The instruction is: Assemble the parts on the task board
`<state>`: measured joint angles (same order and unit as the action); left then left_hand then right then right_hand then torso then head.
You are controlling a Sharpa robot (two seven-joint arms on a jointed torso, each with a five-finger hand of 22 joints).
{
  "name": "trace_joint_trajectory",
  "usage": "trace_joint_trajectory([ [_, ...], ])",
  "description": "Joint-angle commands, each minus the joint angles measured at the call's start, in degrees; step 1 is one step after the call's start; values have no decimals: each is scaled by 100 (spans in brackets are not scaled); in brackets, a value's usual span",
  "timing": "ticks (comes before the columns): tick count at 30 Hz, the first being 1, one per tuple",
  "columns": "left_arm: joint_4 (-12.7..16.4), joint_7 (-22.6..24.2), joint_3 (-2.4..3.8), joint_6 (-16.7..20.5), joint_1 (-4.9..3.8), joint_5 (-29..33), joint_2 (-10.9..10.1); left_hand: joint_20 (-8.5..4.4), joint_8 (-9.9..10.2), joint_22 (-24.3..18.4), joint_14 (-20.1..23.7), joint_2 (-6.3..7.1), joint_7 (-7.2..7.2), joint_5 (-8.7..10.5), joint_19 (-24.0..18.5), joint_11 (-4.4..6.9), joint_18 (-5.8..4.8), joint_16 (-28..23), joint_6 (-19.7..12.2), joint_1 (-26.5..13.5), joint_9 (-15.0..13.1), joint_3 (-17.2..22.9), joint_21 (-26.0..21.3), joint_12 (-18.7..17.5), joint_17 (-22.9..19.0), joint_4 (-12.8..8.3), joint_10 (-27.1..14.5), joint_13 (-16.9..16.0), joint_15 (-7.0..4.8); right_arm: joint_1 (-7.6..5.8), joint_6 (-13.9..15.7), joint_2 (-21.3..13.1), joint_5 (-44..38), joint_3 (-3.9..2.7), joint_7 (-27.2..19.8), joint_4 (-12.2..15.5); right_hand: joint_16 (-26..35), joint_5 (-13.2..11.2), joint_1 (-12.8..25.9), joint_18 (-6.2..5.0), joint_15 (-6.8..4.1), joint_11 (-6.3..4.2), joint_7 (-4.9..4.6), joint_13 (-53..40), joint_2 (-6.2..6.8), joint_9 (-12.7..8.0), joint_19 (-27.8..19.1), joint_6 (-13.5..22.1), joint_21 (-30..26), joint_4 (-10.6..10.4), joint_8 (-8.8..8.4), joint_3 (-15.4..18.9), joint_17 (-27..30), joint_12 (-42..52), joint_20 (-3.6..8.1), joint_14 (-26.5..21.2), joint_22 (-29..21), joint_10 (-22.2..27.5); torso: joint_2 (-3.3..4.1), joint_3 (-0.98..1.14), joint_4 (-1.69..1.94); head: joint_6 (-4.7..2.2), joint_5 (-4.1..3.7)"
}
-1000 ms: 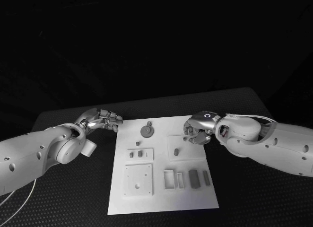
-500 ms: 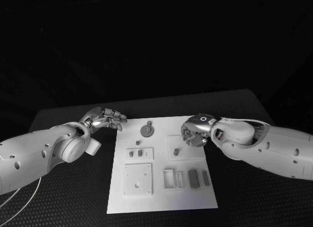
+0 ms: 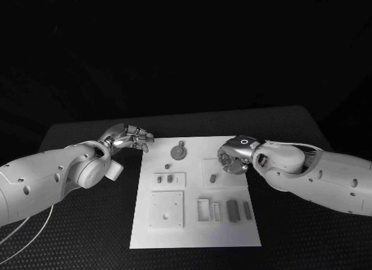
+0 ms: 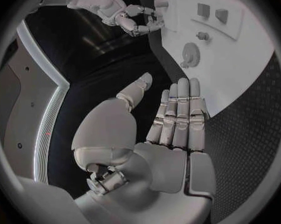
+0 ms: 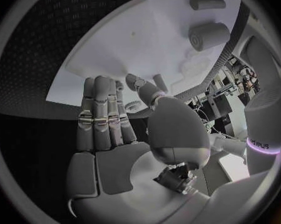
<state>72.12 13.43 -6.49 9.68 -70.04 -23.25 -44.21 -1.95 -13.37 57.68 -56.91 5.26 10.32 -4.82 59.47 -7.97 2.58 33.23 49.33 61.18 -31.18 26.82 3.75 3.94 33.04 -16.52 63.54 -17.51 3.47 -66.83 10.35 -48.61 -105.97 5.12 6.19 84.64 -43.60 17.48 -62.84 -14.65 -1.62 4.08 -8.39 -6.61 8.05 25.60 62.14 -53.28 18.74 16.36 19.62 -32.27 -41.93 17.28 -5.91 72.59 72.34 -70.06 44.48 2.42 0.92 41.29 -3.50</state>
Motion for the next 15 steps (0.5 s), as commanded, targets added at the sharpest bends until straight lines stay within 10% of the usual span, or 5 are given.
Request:
trace_joint_trajectory([
  [1, 22, 33, 5, 36, -7, 44, 3, 16, -31, -11, 12, -11, 34, 37, -36, -21, -27, -35, -19, -34, 9, -37, 2, -20, 10, 14, -23, 8, 41, 13, -82, 16, -101, 7, 62, -52, -14, 25, -11, -35, -54, -12, 4, -12, -57, 17, 40, -29, -7, 9, 22, -5, -9, -35, -6, 4, 9, -33, 1, 11, -7, 18, 15],
  [15, 32, 17, 5, 30, -8, 44, -1, 17, -28, -25, 6, -16, 39, 35, -34, -28, -25, -50, -33, -37, 13, -42, 5, -20, 25, 15, -41, 20, 41, 90, -155, 148, -152, 43, 50, -239, -40, 23, -132, -35, -81, -47, 65, -137, -287, 62, 61, -169, -34, 33, 87, 0, -59, -82, 5, 24, 71, -151, -2, 14, -7, 85, 88],
])
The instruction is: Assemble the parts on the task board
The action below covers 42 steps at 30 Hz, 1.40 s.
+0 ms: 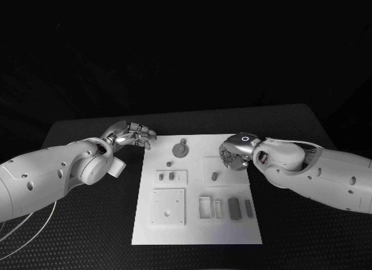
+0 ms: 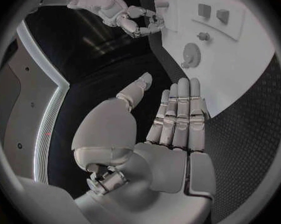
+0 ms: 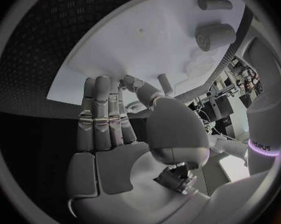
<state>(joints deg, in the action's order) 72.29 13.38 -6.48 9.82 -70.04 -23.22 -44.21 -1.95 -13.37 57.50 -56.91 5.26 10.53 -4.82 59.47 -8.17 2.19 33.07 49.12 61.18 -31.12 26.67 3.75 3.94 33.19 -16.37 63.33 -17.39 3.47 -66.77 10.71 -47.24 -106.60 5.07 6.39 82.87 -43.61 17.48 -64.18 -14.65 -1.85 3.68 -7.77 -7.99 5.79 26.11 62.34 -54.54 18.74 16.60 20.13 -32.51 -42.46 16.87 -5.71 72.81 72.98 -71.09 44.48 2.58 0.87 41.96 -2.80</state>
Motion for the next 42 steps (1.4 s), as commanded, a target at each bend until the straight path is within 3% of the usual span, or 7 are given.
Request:
trace_joint_trajectory([
  [1, 15, 22, 3, 15, -7, 41, -1, 17, -28, -8, 6, -16, 18, 35, -34, -8, 14, -35, -13, -37, 8, -27, 5, -20, 11, 0, -21, 9, 41, 91, -193, 22, -89, 49, 25, -68, -41, 24, 2, -35, -60, -8, 7, -5, -71, 13, 45, -54, -35, 8, 42, 24, -9, -43, -14, 3, 10, -54, -2, -2, -4, 23, 23],
  [23, 11, -1, 2, -5, -7, 41, -15, 18, -25, -27, 2, -8, 25, 33, -36, -16, 15, -56, -30, -29, 13, -32, 6, -19, 32, -5, -42, 24, 42, 117, -365, 20, -72, 83, 12, -41, -86, 28, 16, -35, -91, -45, 55, -107, -99, 48, 102, -163, -32, 6, 83, 60, -56, -61, 8, 42, 65, -159, -6, 10, -13, 80, 55],
  [31, 7, 2, 2, -4, -7, 41, -6, 19, -24, -33, 1, -7, 27, 33, -36, -19, 15, -63, -35, -28, 15, -35, 7, -18, 39, -4, -49, 29, 43, 117, -272, 38, -216, 85, 64, -68, -136, 29, -229, -35, -145, -112, 116, -243, -359, 119, 143, -311, -39, 28, 160, -25, -112, -44, 42, 67, 129, -324, -4, 6, -10, 78, 53],
  [36, 4, 9, 2, 0, -7, 41, -6, 20, -24, -36, 1, -8, 28, 34, -36, -20, 15, -67, -37, -30, 16, -36, 8, -18, 43, -1, -52, 31, 43, 117, -194, 54, -294, 85, 141, -57, -278, 35, -289, -35, -209, -176, 173, -390, -423, 202, 244, -426, 3, 27, 222, -38, -216, -9, 84, 109, 209, -467, -5, 2, -9, 74, 47],
  [37, 1, 9, 2, 0, -7, 41, -6, 20, -24, -37, 0, -8, 29, 34, -36, -20, 15, -67, -37, -30, 16, -36, 8, -18, 44, -1, -52, 31, 43, 117, -195, 53, -294, 85, 142, -53, -290, 53, -324, -35, -216, -184, 183, -420, -397, 217, 251, -447, -3, 14, 229, -126, -225, -5, 83, 102, 213, -489, -5, 1, -8, 74, 47],
  [38, 0, 9, 2, 6, -7, 41, -9, 20, -24, -37, 0, -8, 29, 34, -36, -20, 15, -68, -37, -30, 16, -37, 8, -18, 44, -1, -52, 32, 44, 117, -176, 54, -293, 85, 145, -45, -314, 58, -362, -26, -204, -196, 186, -489, -166, 238, 310, -482, -27, -110, 215, -680, -239, -24, 70, 104, 199, -511, -5, 1, -8, 74, 47],
  [42, -14, 10, 2, 5, -7, 41, -4, 20, -25, -39, -1, -9, 29, 33, -36, -21, 15, -70, -37, -30, 16, -37, 8, -17, 47, -1, -53, 33, 44, 117, -128, 55, -264, 84, 145, -24, -353, 30, -153, -35, -232, -203, 208, -651, -143, 324, 357, -526, -19, -78, 215, -993, -259, -47, 85, 101, 276, -551, -2, 2, -1, 83, 47],
])
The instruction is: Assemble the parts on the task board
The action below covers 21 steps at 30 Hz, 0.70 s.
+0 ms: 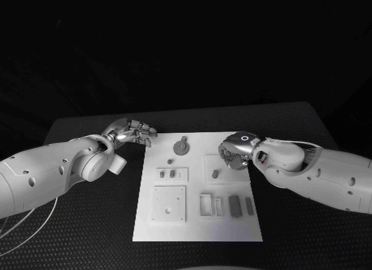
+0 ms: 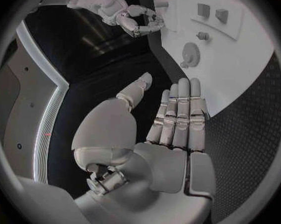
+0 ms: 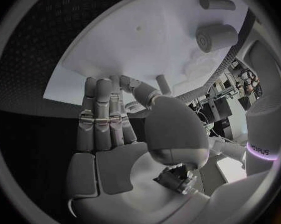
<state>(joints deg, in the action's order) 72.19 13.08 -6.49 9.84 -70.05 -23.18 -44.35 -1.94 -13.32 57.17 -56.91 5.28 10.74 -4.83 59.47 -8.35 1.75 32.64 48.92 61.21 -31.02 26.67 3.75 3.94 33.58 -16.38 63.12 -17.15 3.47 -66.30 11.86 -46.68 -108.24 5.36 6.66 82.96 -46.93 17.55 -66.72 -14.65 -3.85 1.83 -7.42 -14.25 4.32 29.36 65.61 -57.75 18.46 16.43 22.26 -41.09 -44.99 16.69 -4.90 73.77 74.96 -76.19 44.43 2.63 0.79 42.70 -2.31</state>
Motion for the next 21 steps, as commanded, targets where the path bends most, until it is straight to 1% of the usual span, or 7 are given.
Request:
trace_joint_trajectory([
  [1, -10, 42, 4, 9, -6, 37, 12, 20, -30, -7, -1, -10, 8, 34, -36, -3, 59, -28, -17, -33, 6, -37, 8, -16, 8, 0, -32, 9, 44, 70, -218, -1, -89, 56, 121, -35, -23, 24, 104, -35, -35, -20, 174, -35, 3, 5, 32, -208, 9, -56, 2, -144, -7, -30, 5, 5, 82, -44, 2, -2, 9, 9, -7],
  [4, -22, 43, 4, 13, -6, 37, 12, 20, -31, -8, -1, -10, 8, 34, -36, -3, 59, -29, -17, -33, 6, -38, 8, -16, 10, 0, -32, 10, 44, 70, -154, -4, -78, 55, 118, -30, -19, 23, 109, -35, -44, -27, 180, -69, 7, 27, 26, -214, 3, -39, 5, -177, -7, -31, 5, -12, 91, -52, 1, -5, 10, 2, -5],
  [7, -29, 42, 4, 13, -6, 37, 13, 20, -31, -9, -2, -10, 8, 33, -36, -3, 59, -30, -16, -33, 6, -38, 8, -15, 11, 0, -33, 11, 44, 70, -87, -15, -66, 55, 117, -25, -21, 23, 110, -35, -49, -31, 183, -94, 8, 44, 28, -220, 2, -34, 9, -197, -8, -31, 6, -17, 97, -57, -1, -3, 2, -3, -3],
  [14, -38, 43, 4, 7, -6, 37, 23, 20, -32, -13, -3, -10, 9, 33, -36, -4, 59, -34, -18, -33, 7, -39, 9, -15, 16, 1, -35, 13, 44, 69, 25, -30, -21, 52, 98, -23, -32, 20, 117, -35, -56, -38, 188, -136, 20, 73, 44, -228, 8, -37, 14, -223, -12, -31, 10, -11, 107, -67, -1, 1, 0, -16, -6],
  [16, -38, 43, 4, 6, -6, 37, 26, 20, -32, -14, -3, -10, 9, 33, -36, -4, 59, -35, -18, -34, 7, -40, 9, -14, 17, 1, -36, 14, 44, 68, 19, -34, 27, 52, 85, -32, -34, 19, 120, -35, -57, -38, 189, -144, 24, 79, 48, -230, 10, -39, 15, -226, -13, -32, 11, -9, 109, -68, -2, 3, -1, -16, -6],
  [21, -35, 32, 4, -12, -6, 37, 24, 21, -33, -16, -4, -11, 9, 32, -35, -5, 59, -38, -19, -34, 7, -40, 9, -14, 21, 2, -37, 16, 44, 68, -25, -51, 194, 52, 23, -67, -38, 18, 143, -35, -53, -37, 186, -173, 48, 99, 51, -221, 10, -53, 10, -234, -14, -41, 11, -10, 112, -61, 2, -1, -1, -13, -15],
])
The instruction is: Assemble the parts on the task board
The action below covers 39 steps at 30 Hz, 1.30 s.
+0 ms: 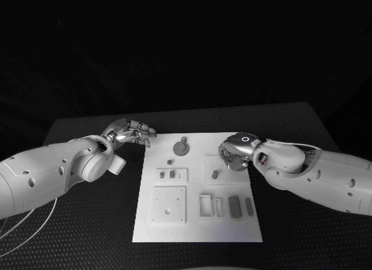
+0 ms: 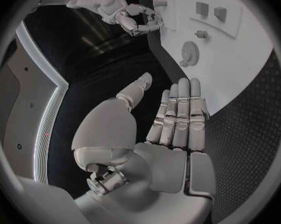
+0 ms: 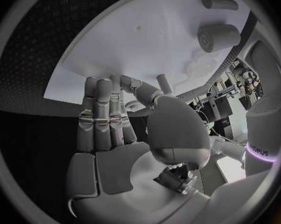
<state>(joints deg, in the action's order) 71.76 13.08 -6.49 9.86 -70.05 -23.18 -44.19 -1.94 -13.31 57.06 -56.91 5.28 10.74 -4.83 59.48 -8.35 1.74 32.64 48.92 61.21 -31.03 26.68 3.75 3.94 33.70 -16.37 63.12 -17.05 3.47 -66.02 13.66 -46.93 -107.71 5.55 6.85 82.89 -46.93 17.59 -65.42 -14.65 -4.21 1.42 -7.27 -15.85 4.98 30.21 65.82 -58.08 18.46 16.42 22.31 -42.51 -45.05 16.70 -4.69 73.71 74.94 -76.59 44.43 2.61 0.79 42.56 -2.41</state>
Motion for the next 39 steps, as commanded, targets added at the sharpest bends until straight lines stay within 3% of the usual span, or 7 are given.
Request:
trace_joint_trajectory([
  [1, 7, 30, 4, -14, -6, 37, 7, 21, -33, -6, -5, -11, 9, 32, -35, -6, 61, -38, -19, -34, 8, -40, 9, -14, 9, 2, -38, 6, 44, 40, -250, -29, 202, 33, 9, -70, -38, 14, 20, -35, -13, 8, 169, -20, -14, 19, 28, -180, 7, -55, 1, -96, -7, -49, -11, -4, 114, -13, 2, 0, -1, 2, -5],
  [4, 8, 20, 4, -24, -6, 37, 7, 21, -33, -8, -4, -9, 9, 32, -36, -6, 61, -41, -20, -36, 8, -42, 9, -14, 11, 2, -40, 7, 44, 39, -328, -28, 280, 33, 12, -97, -16, 13, 94, -35, 41, 74, 104, -32, 72, 22, -21, -35, -23, -99, -92, -108, 7, -176, -29, -40, 114, 156, 1, 0, -8, 5, -10],
  [7, 12, 10, 4, -39, -6, 37, 6, 22, -33, -10, -4, -7, 10, 32, -36, -7, 61, -44, -21, -37, 9, -43, 9, -15, 14, 2, -42, 9, 45, 39, -371, -29, 288, 33, 20, -112, 58, 10, 156, -25, 204, 261, 41, 72, 305, 3, -177, 88, -92, -163, -194, -104, 32, -512, -84, -209, 121, 636, 2, 0, -5, 12, -15],
  [14, 11, -1, 4, -43, -6, 37, 3, 23, -34, -17, -2, -3, 10, 32, -39, -12, 60, -53, -23, -41, 10, -47, 8, -17, 22, 3, -54, 15, 46, 39, -326, -37, 292, 33, 44, -110, 57, 5, 75, -33, 344, 420, -55, 227, 617, -91, -296, 295, -92, -234, -374, -89, 16, -821, -132, -352, 139, 996, 1, -2, -3, 16, -18],
  [24, 12, -14, 3, -55, -6, 37, 1, 23, -36, -22, -1, -3, 10, 32, -41, -14, 60, -60, -24, -43, 10, -49, 8, -17, 28, 3, -59, 19, 47, 39, -266, -59, 278, 34, -1, -54, 35, 1, -16, -35, 389, 466, -97, 300, 806, -153, -369, 372, -50, -218, -449, -39, -1, -906, -159, -442, 146, 1044, 2, -3, -1, 22, -23],
  [31, 14, -13, 3, -61, -6, 37, -2, 23, -37, -24, -2, -4, 10, 31, -41, -14, 60, -63, -24, -42, 10, -49, 8, -16, 31, 3, -60, 21, 47, 40, -4, -56, 78, 35, -30, -10, 19, 1, -36, -35, 376, 450, -85, 298, 875, -156, -389, 324, -18, -219, -431, -5, -7, -889, -166, -465, 148, 990, 4, -3, -2, 32, -25],
  [39, 13, -18, 3, -55, -6, 37, -13, 23, -40, -28, -4, -7, 9, 31, -40, -14, 61, -65, -21, -39, 10, -48, 10, -14, 36, 2, -60, 23, 47, 42, 375, -114, -4, 37, -92, 49, -22, -7, 20, -31, 390, 461, -56, 313, 1114, -194, -512, 277, 89, -402, -438, 130, -32, -919, -190, -617, 155, 1004, 2, -2, 2, 30, -34],
])
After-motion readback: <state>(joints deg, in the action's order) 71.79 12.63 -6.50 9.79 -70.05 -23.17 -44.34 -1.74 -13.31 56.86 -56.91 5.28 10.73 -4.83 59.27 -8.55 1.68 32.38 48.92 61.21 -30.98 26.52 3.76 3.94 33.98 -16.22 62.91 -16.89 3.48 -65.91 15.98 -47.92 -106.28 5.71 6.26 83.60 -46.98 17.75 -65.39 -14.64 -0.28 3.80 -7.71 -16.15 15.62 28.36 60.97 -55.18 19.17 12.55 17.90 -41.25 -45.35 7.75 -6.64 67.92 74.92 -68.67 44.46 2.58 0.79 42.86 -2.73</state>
